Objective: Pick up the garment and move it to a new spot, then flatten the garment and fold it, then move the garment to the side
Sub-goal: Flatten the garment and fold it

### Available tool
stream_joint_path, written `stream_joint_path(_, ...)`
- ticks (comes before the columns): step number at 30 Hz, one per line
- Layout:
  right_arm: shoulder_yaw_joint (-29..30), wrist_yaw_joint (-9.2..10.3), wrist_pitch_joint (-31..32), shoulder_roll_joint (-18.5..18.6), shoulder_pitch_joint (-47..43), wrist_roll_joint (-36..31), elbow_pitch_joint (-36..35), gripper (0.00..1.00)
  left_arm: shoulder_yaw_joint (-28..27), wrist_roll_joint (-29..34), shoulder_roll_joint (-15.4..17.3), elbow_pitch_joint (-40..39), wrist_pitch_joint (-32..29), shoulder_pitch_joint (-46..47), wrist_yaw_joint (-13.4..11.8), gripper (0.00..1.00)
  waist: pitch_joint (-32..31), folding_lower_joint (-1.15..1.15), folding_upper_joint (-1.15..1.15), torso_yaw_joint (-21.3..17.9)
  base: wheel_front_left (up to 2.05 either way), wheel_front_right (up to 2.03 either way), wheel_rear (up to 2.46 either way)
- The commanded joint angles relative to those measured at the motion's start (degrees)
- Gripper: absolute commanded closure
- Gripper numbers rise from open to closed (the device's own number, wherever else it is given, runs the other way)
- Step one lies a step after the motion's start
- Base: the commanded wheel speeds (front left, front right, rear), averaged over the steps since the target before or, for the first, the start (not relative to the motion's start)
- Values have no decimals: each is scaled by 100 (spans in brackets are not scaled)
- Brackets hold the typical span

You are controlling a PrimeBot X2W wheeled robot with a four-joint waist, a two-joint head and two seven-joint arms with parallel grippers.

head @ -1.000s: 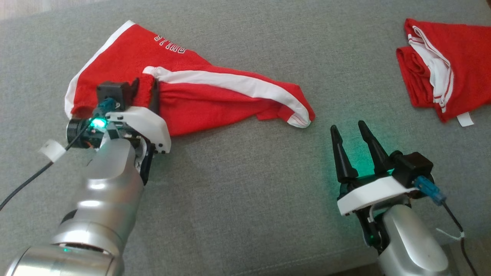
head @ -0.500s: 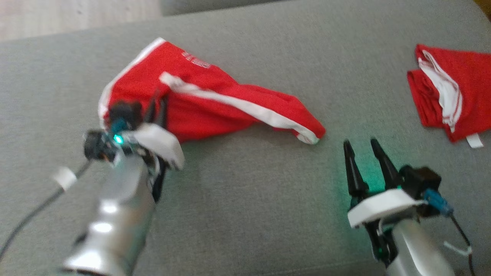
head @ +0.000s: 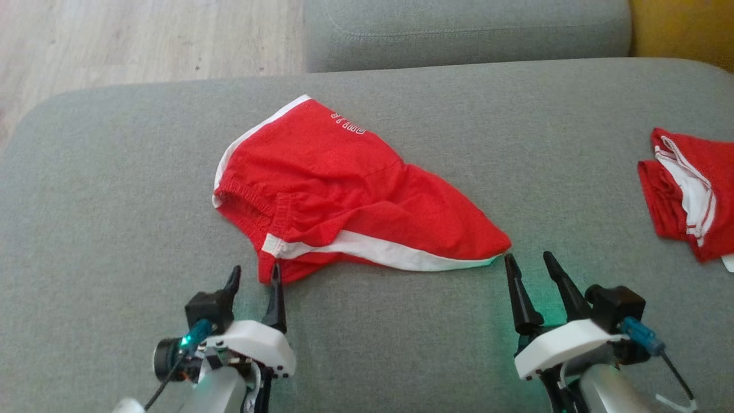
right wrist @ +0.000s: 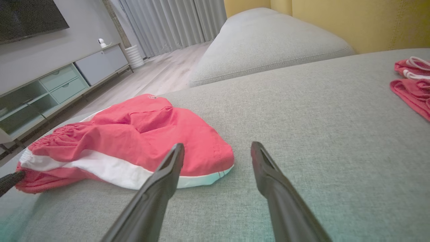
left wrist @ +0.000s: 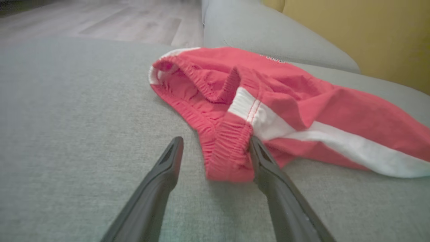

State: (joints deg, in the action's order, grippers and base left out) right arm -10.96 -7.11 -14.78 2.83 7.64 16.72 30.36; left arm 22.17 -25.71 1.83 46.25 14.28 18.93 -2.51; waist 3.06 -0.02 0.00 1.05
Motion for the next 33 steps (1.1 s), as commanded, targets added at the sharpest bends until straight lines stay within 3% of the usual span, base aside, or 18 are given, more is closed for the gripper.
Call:
stream_joint_path(1, -146, -37, -22, 5, 88, -1, -164, 0, -334, 103, 105, -411, 71, -17, -133, 0, -22, 2, 0, -49, 0, 0, 0)
stream_joint_path(4, -143, -37, -22, 5, 70, -92, -304, 0, -700, 418, 122, -1032, 72, -409, -332, 0, -45, 2, 0, -113, 0, 0, 0)
stream_joint_path(9, -125, -37, -22, 5, 9, -223, -399, 0, -1115, 948, 145, -1818, 72, -945, -454, 0, -96, 2, 0, -179, 0, 0, 0)
stream_joint_path(14, -161, -37, -22, 5, -7, -295, -194, 0, -1450, 1292, 130, -2165, 72, -1471, -367, 0, -74, 2, 0, -135, 0, 0, 0)
stream_joint_path(21, 102, -37, -22, 5, 409, -549, 450, 0, -1391, 1437, 109, -2243, 72, -1470, -152, 0, 137, 2, 0, 318, 0, 0, 0)
stream_joint_path(33, 436, -37, -22, 5, 996, -784, 1234, 0, -1141, 1362, 106, -2418, 72, -1297, -104, 0, 469, 2, 0, 780, 0, 0, 0)
